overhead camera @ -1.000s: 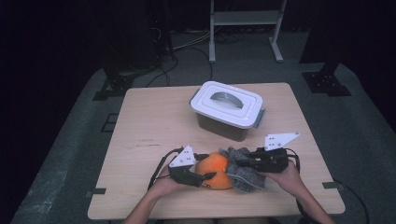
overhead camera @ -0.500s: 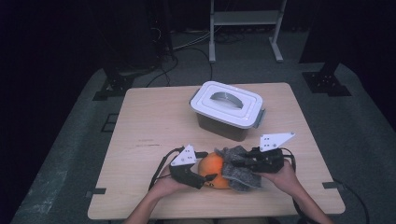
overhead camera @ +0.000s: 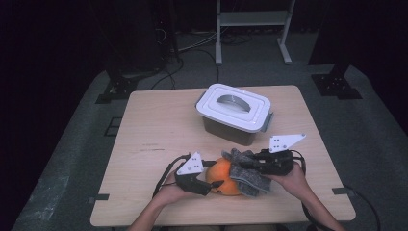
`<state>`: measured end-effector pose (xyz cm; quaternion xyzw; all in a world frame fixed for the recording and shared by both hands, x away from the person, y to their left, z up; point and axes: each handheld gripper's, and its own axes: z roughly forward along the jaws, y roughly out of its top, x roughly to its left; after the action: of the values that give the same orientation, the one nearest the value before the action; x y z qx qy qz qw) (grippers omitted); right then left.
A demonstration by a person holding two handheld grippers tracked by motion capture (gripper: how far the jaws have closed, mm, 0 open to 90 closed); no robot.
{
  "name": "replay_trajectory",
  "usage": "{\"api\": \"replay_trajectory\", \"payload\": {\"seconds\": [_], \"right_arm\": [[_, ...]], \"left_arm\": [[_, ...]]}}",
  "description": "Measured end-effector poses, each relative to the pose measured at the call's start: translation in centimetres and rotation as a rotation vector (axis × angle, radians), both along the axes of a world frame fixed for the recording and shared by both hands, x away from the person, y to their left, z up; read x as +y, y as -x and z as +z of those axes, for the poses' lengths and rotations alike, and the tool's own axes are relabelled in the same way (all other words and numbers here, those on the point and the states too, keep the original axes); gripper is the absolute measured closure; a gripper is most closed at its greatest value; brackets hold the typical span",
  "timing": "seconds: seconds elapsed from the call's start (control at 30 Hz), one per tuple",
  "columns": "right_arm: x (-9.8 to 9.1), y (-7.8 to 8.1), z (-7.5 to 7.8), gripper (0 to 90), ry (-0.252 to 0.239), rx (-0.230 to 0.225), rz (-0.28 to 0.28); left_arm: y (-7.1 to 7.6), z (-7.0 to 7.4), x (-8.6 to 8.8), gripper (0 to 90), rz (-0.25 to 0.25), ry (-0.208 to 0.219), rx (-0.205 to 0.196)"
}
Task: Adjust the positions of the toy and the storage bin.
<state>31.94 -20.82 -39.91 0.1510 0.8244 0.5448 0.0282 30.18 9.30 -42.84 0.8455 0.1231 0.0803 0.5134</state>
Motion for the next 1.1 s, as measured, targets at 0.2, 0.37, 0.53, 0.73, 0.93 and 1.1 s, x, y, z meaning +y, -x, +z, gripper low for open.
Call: {"api": "replay_trajectory", "payload": {"seconds": [0.2, 0.37, 0.53, 0.73, 0.93, 1.1], "right_arm": [[0.3, 1.5, -0.6, 76.1, -0.004, 0.027, 0.117], [0.4, 1.4, 0.0, 76.3, 0.002, 0.002, 0.093], [0.5, 0.2, 1.4, 76.3, -0.027, -0.039, 0.017], [1.4, 0.0, -0.1, 76.1, 0.009, -0.010, 0.031], [1.0, 0.6, -0.4, 75.9, 0.008, -0.011, 0.039], [-1.4, 0.6, -0.8, 75.9, 0.024, 0.005, -0.016]], "left_arm": [[-0.8, -0.3, -0.8, 3.3, -0.033, 0.000, 0.138], [-0.1, 0.2, -0.8, 36.7, -0.026, -0.024, -0.004], [0.5, 0.6, -1.3, 38.4, -0.027, -0.055, -0.173], [-0.7, -0.3, -0.6, 12.6, -0.014, -0.008, 0.019], [-0.5, -0.4, -0.4, 24.3, -0.012, -0.013, 0.014], [-0.2, -0.1, -0.4, 27.0, -0.001, -0.014, -0.037]]}}
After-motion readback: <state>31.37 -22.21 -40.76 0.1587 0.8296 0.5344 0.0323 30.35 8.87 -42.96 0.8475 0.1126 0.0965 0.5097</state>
